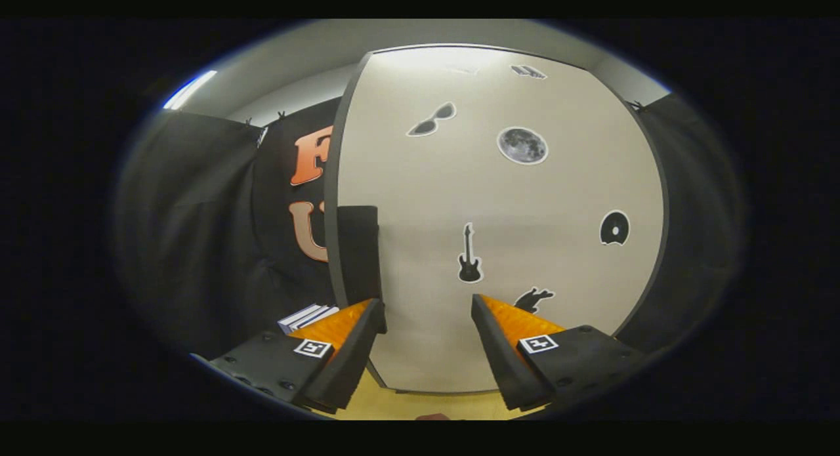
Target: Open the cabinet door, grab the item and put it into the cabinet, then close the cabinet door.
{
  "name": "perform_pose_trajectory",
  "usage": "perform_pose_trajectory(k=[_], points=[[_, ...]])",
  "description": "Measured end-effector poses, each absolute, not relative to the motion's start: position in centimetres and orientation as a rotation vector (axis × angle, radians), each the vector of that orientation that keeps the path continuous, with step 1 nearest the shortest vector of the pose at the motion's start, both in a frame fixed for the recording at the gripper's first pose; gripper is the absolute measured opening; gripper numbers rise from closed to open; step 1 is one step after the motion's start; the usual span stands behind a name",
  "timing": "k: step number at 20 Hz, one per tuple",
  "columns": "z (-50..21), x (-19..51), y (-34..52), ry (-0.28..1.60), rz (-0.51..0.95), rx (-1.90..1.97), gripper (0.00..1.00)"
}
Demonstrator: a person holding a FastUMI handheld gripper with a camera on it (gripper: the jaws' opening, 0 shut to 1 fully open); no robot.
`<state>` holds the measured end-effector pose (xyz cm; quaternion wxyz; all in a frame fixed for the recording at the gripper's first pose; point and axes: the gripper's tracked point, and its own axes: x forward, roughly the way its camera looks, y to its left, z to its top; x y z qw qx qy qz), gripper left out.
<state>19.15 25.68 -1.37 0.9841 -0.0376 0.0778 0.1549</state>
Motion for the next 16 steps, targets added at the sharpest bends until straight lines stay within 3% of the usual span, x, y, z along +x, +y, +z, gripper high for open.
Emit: perform_pose_trajectory(k=[16], points=[[4.4,4.7,12.9,0.031,0.233,-0.128,0.89]])
